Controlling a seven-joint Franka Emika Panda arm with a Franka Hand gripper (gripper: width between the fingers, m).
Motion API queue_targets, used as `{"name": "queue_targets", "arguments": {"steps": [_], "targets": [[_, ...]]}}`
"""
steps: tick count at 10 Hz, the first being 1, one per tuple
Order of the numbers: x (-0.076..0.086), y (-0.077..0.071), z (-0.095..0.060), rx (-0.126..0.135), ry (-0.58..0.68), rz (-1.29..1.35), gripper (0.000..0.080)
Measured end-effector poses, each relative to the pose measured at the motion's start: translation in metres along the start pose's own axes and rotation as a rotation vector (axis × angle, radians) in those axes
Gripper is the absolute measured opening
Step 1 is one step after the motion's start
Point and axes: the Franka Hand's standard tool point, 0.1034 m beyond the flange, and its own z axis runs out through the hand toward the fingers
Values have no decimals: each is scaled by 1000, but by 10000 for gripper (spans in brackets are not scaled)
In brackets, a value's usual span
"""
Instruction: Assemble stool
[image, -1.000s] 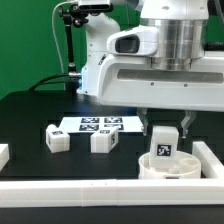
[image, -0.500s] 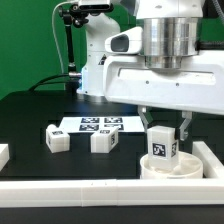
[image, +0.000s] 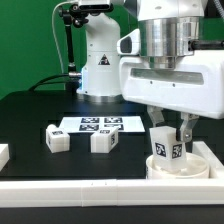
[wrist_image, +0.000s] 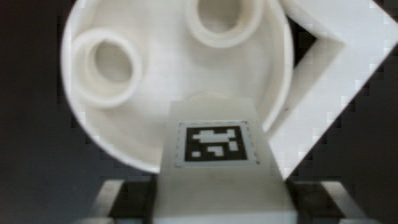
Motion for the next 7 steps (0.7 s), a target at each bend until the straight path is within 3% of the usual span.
{"name": "queue_targets", "arguments": {"steps": [4,7], "targets": [[-11,-7,3,39,-47,354,340],[-18,-10,5,53,-84,643,340]]}}
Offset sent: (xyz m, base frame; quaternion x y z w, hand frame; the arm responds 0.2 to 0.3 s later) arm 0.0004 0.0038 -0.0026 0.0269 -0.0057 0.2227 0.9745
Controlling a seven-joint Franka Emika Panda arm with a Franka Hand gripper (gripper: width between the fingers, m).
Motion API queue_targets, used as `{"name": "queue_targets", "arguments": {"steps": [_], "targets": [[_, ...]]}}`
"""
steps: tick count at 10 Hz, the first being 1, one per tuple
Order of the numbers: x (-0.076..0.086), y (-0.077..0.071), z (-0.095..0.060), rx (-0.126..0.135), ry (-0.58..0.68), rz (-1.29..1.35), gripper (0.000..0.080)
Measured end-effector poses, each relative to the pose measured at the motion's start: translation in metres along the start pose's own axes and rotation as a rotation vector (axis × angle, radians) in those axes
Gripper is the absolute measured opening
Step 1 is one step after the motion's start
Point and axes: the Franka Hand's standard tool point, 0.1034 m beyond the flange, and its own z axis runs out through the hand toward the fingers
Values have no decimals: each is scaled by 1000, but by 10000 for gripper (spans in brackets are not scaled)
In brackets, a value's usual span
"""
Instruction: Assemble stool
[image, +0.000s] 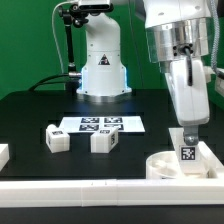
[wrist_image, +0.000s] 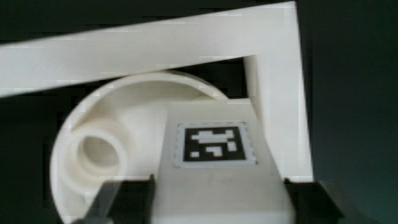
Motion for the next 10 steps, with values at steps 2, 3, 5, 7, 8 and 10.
{"name": "queue_targets", "arguments": {"steps": [2,3,5,7,8,10], "targets": [[-3,0,1,12,-25,128,340],[-3,0,1,11,-33,169,340],[-4,0,2,8,-45,232,340],[-3,-1,0,7,-45,175,518],[-2,-3,-6,7,-49,120,620],[-3,-8,-17,25,-57,68,643]]}}
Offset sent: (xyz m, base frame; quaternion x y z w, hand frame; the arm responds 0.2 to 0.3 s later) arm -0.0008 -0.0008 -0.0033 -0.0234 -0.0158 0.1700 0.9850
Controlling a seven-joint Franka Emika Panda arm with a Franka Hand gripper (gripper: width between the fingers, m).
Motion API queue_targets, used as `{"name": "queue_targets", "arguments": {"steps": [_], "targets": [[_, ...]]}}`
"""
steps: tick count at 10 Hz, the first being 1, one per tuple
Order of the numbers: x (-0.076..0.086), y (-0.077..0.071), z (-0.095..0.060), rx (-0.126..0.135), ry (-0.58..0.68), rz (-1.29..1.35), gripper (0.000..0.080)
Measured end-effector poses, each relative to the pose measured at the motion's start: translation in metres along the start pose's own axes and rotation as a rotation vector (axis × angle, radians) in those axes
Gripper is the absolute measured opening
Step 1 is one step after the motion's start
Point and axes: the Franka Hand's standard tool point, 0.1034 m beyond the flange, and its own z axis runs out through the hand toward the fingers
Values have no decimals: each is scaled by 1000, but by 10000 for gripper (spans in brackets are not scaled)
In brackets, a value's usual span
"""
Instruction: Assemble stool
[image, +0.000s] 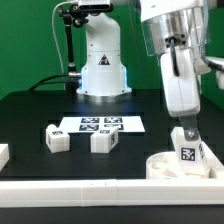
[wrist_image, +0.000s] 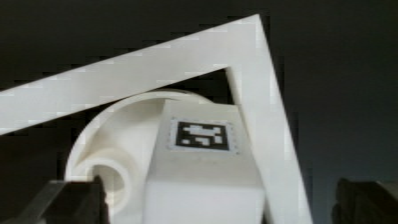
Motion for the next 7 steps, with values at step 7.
{"name": "queue_targets", "arguments": {"steps": [7], "targets": [[-9,-5,-14,-54,10,-534,649]]}}
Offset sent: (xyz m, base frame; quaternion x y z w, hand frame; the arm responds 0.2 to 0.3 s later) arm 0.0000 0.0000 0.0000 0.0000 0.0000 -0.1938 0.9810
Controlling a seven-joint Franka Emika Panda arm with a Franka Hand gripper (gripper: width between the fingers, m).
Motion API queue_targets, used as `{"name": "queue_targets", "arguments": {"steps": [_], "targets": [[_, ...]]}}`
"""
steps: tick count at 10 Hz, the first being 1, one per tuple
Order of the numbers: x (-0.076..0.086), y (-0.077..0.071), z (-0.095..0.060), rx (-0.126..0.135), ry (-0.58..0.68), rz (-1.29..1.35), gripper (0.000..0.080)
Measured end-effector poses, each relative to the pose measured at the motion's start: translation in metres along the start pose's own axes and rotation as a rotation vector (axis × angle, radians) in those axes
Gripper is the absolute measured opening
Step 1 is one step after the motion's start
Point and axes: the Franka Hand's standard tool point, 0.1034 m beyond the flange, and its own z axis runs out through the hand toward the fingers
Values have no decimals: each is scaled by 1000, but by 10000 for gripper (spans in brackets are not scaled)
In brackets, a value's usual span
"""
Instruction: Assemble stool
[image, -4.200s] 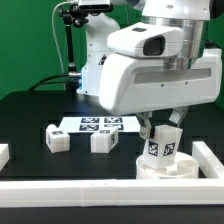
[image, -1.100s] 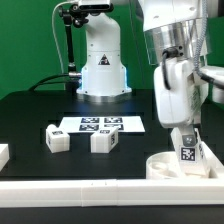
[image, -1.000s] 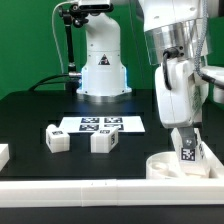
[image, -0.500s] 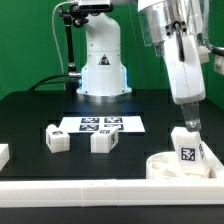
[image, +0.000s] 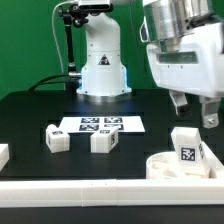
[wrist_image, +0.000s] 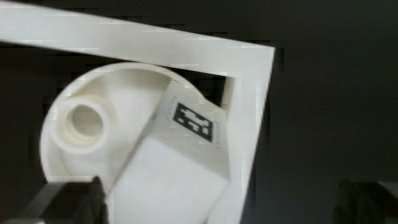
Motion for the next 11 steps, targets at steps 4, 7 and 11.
{"name": "queue_targets", "arguments": {"steps": [4,7,11], "targets": [[-11,-4,-3,-40,15,-353,649],[-9,-3,-5,-72,28,-759,649],[-6,-4,-4,-72,26,-1235,649]]}}
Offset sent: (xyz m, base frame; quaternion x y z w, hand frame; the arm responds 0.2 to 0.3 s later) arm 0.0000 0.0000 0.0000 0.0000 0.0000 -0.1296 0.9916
